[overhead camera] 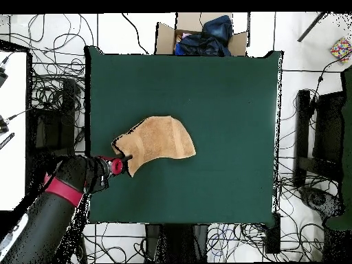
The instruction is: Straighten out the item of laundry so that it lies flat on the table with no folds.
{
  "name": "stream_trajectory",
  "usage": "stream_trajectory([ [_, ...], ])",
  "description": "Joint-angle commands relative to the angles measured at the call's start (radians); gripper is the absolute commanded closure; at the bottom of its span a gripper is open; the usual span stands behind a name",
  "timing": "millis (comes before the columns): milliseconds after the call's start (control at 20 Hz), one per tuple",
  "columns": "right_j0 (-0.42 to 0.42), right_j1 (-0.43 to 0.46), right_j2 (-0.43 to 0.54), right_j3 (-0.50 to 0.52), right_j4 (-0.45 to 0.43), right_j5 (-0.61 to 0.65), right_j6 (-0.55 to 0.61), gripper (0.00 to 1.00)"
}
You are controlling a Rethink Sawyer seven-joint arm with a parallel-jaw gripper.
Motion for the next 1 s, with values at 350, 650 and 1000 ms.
stream_trajectory([
  [350, -0.054, -0.098, 0.166, 0.054, -0.132, 0.183, -0.127, 1.0],
  [650, -0.047, -0.04, 0.17, 0.087, -0.165, 0.081, 0.004, 1.0],
  [1000, -0.03, -0.012, 0.176, 0.134, -0.174, 0.035, 0.074, 1.0],
])
